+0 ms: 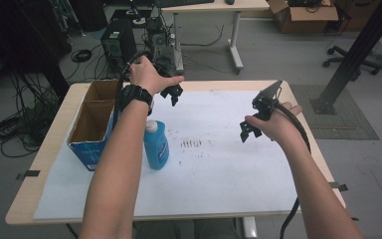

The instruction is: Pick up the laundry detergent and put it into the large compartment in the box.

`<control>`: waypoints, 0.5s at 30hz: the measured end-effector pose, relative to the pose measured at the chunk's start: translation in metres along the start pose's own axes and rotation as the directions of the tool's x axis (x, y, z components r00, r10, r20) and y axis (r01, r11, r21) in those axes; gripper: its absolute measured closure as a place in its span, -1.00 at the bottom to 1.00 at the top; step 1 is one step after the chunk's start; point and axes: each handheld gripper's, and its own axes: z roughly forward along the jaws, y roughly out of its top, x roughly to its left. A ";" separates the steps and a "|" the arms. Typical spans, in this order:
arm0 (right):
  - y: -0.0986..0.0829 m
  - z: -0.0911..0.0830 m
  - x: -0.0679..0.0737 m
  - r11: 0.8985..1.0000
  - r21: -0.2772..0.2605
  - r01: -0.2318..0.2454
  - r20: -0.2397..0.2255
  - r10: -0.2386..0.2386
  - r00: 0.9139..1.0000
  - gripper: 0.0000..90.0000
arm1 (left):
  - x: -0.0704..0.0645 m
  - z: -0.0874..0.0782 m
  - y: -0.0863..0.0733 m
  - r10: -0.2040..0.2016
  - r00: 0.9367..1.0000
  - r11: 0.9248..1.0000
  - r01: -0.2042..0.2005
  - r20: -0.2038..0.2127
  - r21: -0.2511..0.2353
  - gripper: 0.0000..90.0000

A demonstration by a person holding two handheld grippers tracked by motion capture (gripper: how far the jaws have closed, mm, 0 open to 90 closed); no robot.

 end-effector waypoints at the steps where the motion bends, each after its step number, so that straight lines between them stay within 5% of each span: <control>1: 0.000 0.000 0.000 1.000 0.000 0.000 0.000 0.000 1.000 -0.92 | 0.000 0.000 0.000 0.000 1.000 1.000 0.000 0.000 0.000 -0.91; 15: 0.000 -0.001 -0.001 1.000 -0.008 0.012 -0.002 -0.012 1.000 -0.92 | -0.002 -0.009 -0.005 -0.013 1.000 1.000 0.013 -0.007 -0.009 -0.91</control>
